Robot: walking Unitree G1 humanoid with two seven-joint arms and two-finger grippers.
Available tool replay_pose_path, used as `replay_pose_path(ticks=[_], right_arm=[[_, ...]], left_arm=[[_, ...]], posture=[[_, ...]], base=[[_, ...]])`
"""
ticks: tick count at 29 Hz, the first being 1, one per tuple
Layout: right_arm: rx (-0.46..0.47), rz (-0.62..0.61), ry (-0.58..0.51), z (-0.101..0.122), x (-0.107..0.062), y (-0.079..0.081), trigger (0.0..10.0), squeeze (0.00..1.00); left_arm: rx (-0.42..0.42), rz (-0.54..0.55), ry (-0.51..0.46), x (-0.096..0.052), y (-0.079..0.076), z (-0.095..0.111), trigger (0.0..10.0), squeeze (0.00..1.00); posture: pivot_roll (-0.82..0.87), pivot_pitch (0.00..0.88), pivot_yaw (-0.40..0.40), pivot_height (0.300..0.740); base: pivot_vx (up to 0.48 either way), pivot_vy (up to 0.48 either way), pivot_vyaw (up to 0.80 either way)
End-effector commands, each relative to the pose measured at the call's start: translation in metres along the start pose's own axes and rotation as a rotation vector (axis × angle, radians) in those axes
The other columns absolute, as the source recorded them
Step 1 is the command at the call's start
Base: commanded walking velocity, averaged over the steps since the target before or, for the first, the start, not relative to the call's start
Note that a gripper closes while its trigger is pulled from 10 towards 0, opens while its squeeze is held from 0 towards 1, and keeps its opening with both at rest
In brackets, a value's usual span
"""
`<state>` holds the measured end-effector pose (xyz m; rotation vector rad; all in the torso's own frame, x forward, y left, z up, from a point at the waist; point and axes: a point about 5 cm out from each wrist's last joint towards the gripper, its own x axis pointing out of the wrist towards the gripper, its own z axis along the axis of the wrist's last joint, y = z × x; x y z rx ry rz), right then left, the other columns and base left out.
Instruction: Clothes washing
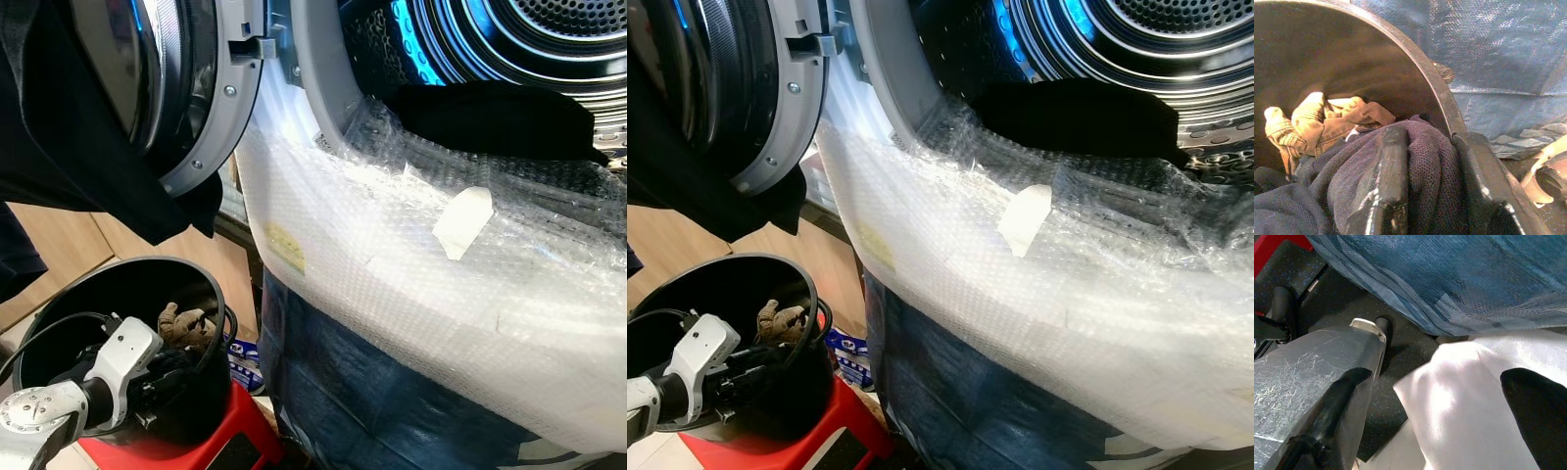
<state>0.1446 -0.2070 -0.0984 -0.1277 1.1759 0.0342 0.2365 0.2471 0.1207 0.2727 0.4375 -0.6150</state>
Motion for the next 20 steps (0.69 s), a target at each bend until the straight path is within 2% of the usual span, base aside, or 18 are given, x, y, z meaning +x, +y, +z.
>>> replay_pose_path(ticks=[1, 13, 14, 16, 18, 20], right_arm=[[0.001, 0.005, 0.021, -0.007, 0.000, 0.003, 10.0, 0.00], [-0.033, 0.000, 0.022, -0.010, 0.000, 0.003, 10.0, 0.00], [-0.033, 0.001, 0.016, -0.008, 0.000, 0.004, 10.0, 0.00], [-0.032, 0.001, 0.012, -0.007, 0.000, 0.004, 10.0, 0.00], [-0.031, 0.001, 0.006, -0.004, 0.000, 0.005, 10.0, 0.00], [-0.033, 0.003, -0.009, 0.000, 0.001, 0.005, 10.0, 0.00]], left_arm=[[-0.020, -0.024, 0.044, -0.004, -0.002, -0.008, 0.0, 0.00], [0.042, -0.001, 0.009, -0.028, 0.010, 0.015, 0.0, 0.00], [0.040, 0.013, -0.040, -0.033, 0.014, 0.026, 0.0, 0.00], [0.037, 0.014, -0.082, -0.035, 0.015, 0.034, 0.0, 0.00], [0.031, 0.012, -0.130, -0.034, 0.015, 0.043, 0.0, 0.00], [0.023, -0.036, -0.201, -0.029, 0.009, 0.055, 0.0, 0.00]], posture=[[0.09, 0.163, -0.037, 0.740], [0.12, 0.120, -0.043, 0.740], [0.12, 0.118, -0.043, 0.740], [0.12, 0.122, -0.043, 0.740], [0.12, 0.127, -0.043, 0.740], [0.12, 0.132, -0.045, 0.740]], base=[[0.000, 0.000, 0.00], [0.000, 0.000, 0.00], [0.000, 0.000, 0.00], [0.000, 0.000, 0.00], [0.000, 0.000, 0.00], [0.000, 0.000, 0.00]])
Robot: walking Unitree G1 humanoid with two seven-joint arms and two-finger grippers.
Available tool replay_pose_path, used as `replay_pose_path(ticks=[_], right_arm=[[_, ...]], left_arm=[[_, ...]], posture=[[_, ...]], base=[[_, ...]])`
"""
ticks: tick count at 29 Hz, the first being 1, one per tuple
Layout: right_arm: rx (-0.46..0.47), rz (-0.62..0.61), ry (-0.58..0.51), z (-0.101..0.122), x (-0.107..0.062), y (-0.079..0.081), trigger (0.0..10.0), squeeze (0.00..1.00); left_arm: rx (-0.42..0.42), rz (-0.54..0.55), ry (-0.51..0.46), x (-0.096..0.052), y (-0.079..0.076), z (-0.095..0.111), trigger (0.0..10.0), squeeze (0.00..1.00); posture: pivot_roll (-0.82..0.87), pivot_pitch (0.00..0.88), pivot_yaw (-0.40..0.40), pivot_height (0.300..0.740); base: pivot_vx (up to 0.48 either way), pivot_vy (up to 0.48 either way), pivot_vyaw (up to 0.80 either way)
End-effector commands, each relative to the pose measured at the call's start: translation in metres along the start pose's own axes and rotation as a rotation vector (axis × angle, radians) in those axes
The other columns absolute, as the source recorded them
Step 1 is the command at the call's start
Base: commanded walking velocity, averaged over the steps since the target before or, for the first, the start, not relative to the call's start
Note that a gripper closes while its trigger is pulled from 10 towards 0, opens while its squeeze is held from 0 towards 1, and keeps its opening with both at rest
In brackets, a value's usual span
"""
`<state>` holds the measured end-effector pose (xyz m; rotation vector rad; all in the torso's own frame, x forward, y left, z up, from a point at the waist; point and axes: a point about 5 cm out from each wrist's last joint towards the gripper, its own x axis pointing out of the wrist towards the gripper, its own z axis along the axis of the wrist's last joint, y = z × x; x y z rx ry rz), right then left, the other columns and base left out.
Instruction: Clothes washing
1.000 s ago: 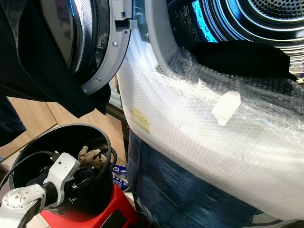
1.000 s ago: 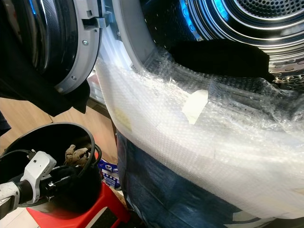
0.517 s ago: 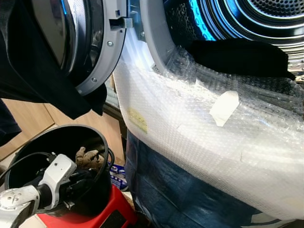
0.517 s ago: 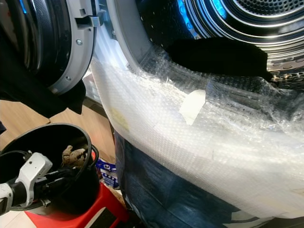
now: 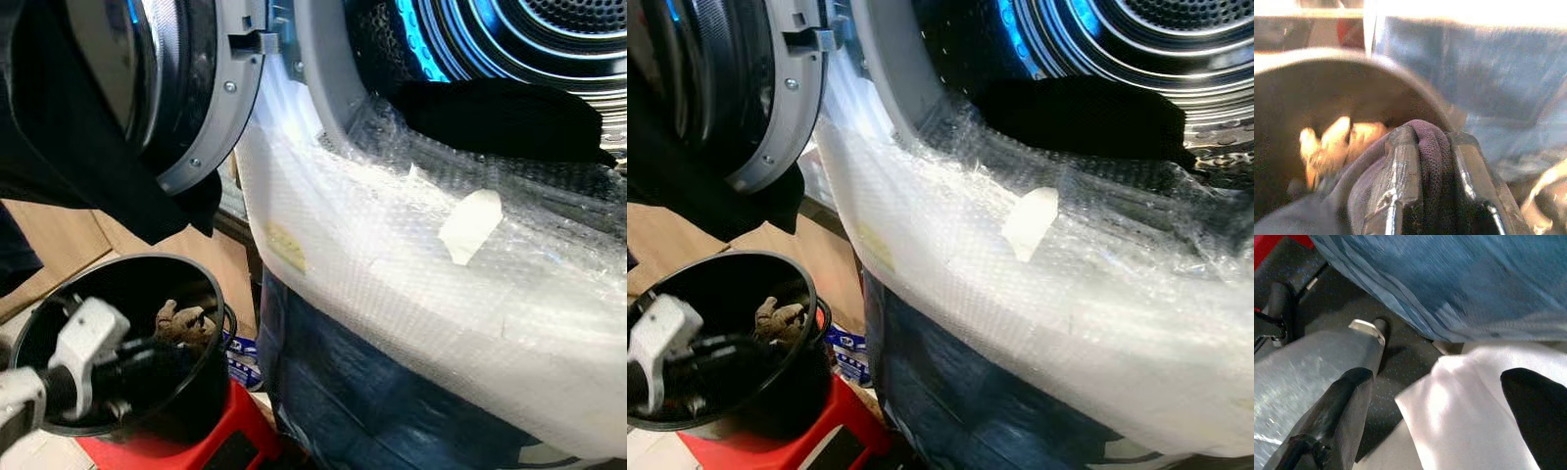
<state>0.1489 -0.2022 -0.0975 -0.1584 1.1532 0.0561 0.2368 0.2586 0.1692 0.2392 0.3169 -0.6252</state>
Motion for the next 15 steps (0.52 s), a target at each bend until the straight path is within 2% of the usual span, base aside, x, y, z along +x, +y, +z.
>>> replay_pose_path(ticks=[1, 2, 3, 6, 7, 11, 14, 15], right_arm=[[0.003, 0.004, 0.013, -0.005, 0.000, 0.001, 10.0, 0.00], [0.003, 0.005, 0.010, -0.004, 0.000, 0.001, 10.0, 0.00], [0.017, -0.002, -0.002, -0.001, 0.000, 0.001, 10.0, 0.00], [0.028, -0.010, -0.016, 0.003, 0.000, 0.000, 10.0, 0.00], [0.028, -0.010, -0.016, 0.003, 0.000, 0.000, 10.0, 0.00], [0.029, -0.007, -0.018, 0.004, 0.000, 0.001, 10.0, 0.00], [0.035, -0.006, -0.028, 0.006, 0.001, 0.002, 10.0, 0.00], [0.037, -0.005, -0.034, 0.007, 0.001, 0.003, 10.0, 0.00]], left_arm=[[0.015, -0.041, -0.078, 0.001, -0.006, 0.016, 0.0, 0.00], [0.013, -0.047, -0.093, 0.003, -0.007, 0.019, 0.0, 0.00], [0.013, -0.071, -0.144, 0.008, -0.011, 0.030, 0.0, 0.00], [0.029, -0.153, -0.213, 0.020, -0.022, 0.050, 0.0, 0.00], [0.029, -0.153, -0.213, 0.020, -0.022, 0.050, 0.0, 0.00], [0.078, -0.261, -0.244, 0.041, -0.036, 0.065, 0.0, 0.00], [0.112, -0.372, -0.278, 0.056, -0.051, 0.079, 0.0, 0.00], [0.126, -0.440, -0.296, 0.065, -0.060, 0.087, 0.0, 0.00]], posture=[[0.12, 0.132, -0.045, 0.740], [0.12, 0.132, -0.045, 0.740], [0.11, 0.132, -0.040, 0.740], [0.11, 0.125, -0.039, 0.740], [0.11, 0.125, -0.039, 0.740], [0.11, 0.128, -0.041, 0.740], [0.11, 0.129, -0.039, 0.740], [0.10, 0.125, -0.034, 0.740]], base=[[0.000, 0.000, 0.00], [0.000, 0.000, 0.00], [0.000, 0.000, 0.00], [0.000, 0.000, 0.00], [0.000, 0.000, 0.00], [0.000, 0.000, 0.00], [0.000, 0.000, 0.00], [0.000, 0.000, 0.00]])
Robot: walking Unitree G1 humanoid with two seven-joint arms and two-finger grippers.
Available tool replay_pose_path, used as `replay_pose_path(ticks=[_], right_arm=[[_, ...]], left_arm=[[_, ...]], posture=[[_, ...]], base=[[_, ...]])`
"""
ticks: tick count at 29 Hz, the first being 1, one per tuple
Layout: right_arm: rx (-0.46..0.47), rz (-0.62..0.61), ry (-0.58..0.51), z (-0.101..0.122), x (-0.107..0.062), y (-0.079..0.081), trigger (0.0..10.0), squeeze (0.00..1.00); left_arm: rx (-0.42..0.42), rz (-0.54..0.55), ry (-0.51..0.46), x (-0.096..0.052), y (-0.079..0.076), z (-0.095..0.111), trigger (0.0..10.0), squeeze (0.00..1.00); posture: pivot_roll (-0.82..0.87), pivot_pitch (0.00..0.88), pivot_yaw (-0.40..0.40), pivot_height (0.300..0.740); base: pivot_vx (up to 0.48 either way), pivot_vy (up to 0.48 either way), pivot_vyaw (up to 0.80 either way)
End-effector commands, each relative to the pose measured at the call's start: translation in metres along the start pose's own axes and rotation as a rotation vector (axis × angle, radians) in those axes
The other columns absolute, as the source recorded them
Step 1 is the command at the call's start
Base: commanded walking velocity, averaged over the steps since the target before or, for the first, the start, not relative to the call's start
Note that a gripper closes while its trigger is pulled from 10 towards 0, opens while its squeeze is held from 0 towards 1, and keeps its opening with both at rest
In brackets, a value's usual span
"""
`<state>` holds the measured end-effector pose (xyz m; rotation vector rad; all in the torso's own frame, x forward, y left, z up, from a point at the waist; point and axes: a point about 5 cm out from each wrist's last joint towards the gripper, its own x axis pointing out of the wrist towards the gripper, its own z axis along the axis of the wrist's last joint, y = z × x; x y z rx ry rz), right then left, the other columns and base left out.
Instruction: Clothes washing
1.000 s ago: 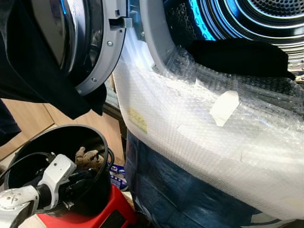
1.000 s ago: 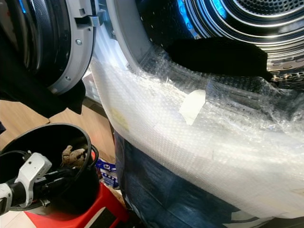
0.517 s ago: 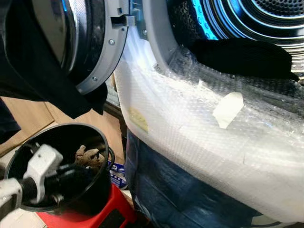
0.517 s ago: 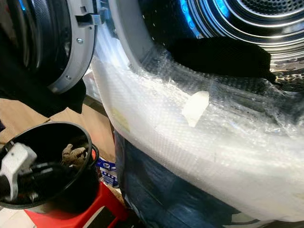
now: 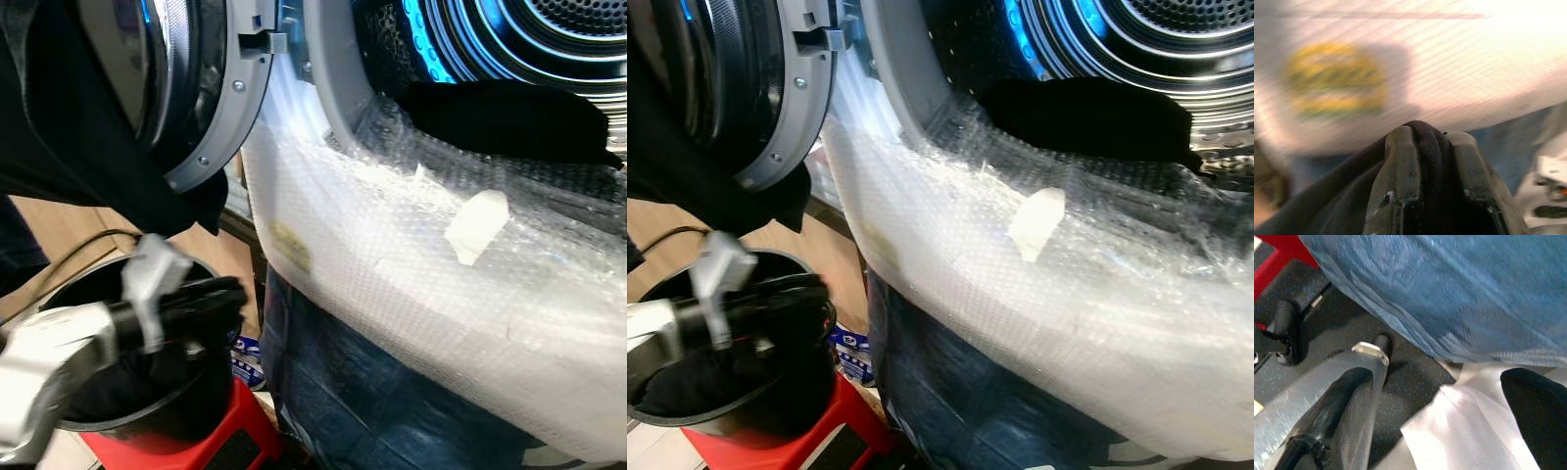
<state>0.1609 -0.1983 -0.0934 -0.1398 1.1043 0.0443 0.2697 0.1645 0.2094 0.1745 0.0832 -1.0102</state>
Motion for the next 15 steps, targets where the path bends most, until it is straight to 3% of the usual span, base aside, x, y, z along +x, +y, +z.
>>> replay_pose_path(ticks=[1, 6, 7, 8, 10, 11, 13, 15], right_arm=[[0.019, -0.001, 0.013, -0.005, 0.000, 0.001, 10.0, 0.00], [0.049, 0.004, -0.017, 0.004, 0.000, 0.001, 10.0, 0.00], [0.049, 0.004, -0.017, 0.004, 0.000, 0.001, 10.0, 0.00], [0.049, 0.002, -0.027, 0.006, 0.001, 0.001, 10.0, 0.00], [0.050, 0.002, -0.032, 0.008, 0.001, 0.001, 10.0, 0.00], [0.050, 0.002, -0.032, 0.008, 0.001, 0.001, 10.0, 0.00], [0.051, 0.014, -0.043, 0.009, 0.001, 0.002, 10.0, 0.00], [0.043, 0.023, -0.046, 0.010, 0.001, 0.003, 10.0, 0.00]], left_arm=[[0.045, -0.131, -0.036, 0.018, -0.011, 0.014, 0.0, 0.00], [0.073, -0.282, -0.034, 0.048, -0.027, 0.015, 0.0, 0.00], [0.073, -0.282, -0.034, 0.048, -0.027, 0.015, 0.0, 0.00], [0.090, -0.348, -0.034, 0.063, -0.037, 0.015, 0.0, 0.00], [0.091, -0.398, -0.036, 0.075, -0.046, 0.015, 0.0, 0.00], [0.091, -0.398, -0.036, 0.075, -0.046, 0.015, 0.0, 0.00], [0.079, -0.470, -0.020, 0.089, -0.060, 0.008, 0.0, 0.00], [0.082, -0.469, 0.011, 0.091, -0.060, 0.000, 0.0, 0.00]], posture=[[0.10, 0.126, -0.034, 0.740], [0.07, 0.120, -0.025, 0.740], [0.07, 0.120, -0.025, 0.740], [0.07, 0.113, -0.021, 0.740], [0.07, 0.113, -0.020, 0.740], [0.07, 0.113, -0.020, 0.740], [0.06, 0.118, -0.021, 0.740], [0.06, 0.120, -0.021, 0.740]], base=[[0.000, 0.000, 0.00], [0.000, 0.000, 0.00], [0.000, 0.000, 0.00], [0.000, 0.000, 0.00], [0.000, 0.000, 0.00], [0.000, 0.000, 0.00], [0.000, 0.000, 0.00], [0.000, 0.000, 0.00]])
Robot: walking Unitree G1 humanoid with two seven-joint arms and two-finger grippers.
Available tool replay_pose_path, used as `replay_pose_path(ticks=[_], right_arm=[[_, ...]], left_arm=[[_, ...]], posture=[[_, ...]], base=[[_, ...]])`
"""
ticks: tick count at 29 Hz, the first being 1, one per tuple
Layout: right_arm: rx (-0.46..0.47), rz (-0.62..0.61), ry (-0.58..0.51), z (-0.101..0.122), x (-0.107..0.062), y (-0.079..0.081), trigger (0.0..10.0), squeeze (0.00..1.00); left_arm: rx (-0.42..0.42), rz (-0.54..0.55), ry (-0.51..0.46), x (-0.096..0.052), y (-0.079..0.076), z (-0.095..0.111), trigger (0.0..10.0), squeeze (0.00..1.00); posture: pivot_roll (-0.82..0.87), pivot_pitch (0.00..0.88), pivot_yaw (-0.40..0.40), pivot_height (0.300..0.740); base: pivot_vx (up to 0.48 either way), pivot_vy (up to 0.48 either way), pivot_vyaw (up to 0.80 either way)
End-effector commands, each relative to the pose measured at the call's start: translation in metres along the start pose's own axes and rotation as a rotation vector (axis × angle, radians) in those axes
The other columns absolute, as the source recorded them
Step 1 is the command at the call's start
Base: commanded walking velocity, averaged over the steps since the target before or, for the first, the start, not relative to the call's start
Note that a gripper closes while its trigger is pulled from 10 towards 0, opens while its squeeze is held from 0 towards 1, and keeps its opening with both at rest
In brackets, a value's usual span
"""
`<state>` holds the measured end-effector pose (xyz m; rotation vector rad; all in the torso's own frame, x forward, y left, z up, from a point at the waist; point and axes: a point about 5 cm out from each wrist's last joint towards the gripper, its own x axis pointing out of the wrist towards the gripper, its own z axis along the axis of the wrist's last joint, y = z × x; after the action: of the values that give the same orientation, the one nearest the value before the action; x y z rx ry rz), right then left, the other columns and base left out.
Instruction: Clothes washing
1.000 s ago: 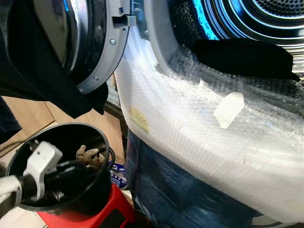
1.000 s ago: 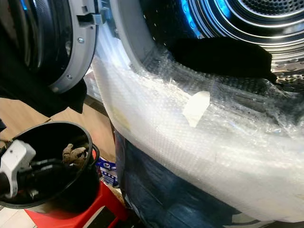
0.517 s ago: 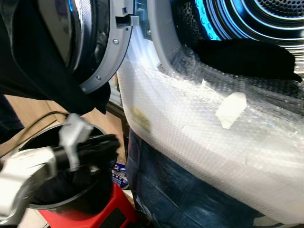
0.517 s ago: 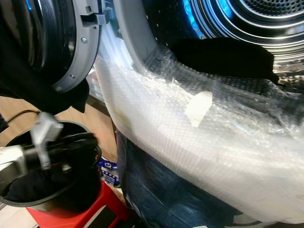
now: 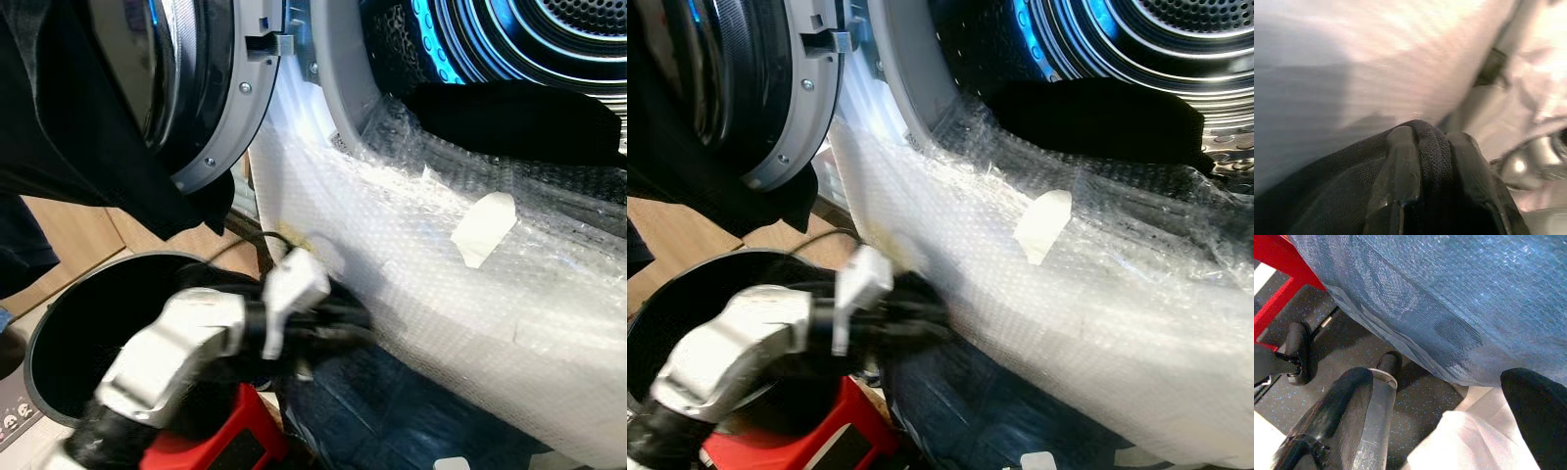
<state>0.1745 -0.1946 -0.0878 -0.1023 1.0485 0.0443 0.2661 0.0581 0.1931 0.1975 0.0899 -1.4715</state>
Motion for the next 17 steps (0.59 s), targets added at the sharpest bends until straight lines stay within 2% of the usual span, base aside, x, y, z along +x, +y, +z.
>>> replay_pose_path(ticks=[1, 5, 13, 14, 16, 17], right_arm=[[0.010, 0.011, 0.009, -0.005, -0.001, 0.001, 10.0, 0.00], [0.015, 0.027, -0.005, -0.003, 0.000, 0.003, 10.0, 0.00], [-0.024, 0.057, -0.065, 0.005, -0.001, -0.001, 10.0, 0.00], [0.004, 0.096, -0.111, 0.013, -0.001, 0.000, 10.0, 0.00], [0.018, 0.123, -0.133, 0.017, -0.001, 0.002, 10.0, 0.00], [-0.004, 0.188, -0.158, 0.020, -0.002, 0.004, 10.0, 0.21]], left_arm=[[0.021, -0.005, 0.050, 0.001, 0.000, -0.009, 0.0, 0.00], [0.005, -0.009, 0.075, 0.000, -0.002, -0.018, 0.0, 0.00], [-0.068, -0.019, 0.192, -0.007, -0.012, -0.054, 0.0, 0.00], [-0.066, 0.023, 0.245, -0.011, -0.010, -0.065, 0.0, 0.00], [-0.068, 0.043, 0.274, -0.014, -0.009, -0.070, 0.0, 0.00], [-0.082, 0.050, 0.278, -0.018, -0.009, -0.073, 0.0, 0.00]], posture=[[0.06, 0.119, -0.022, 0.740], [0.06, 0.124, -0.020, 0.740], [0.05, 0.139, -0.019, 0.740], [0.04, 0.143, -0.016, 0.740], [0.04, 0.143, -0.016, 0.740], [0.04, 0.148, -0.019, 0.740]], base=[[0.000, 0.000, 0.00], [0.000, 0.000, 0.00], [0.000, 0.000, 0.00], [0.000, 0.000, 0.00], [0.000, 0.000, 0.00], [0.000, 0.000, 0.00]])
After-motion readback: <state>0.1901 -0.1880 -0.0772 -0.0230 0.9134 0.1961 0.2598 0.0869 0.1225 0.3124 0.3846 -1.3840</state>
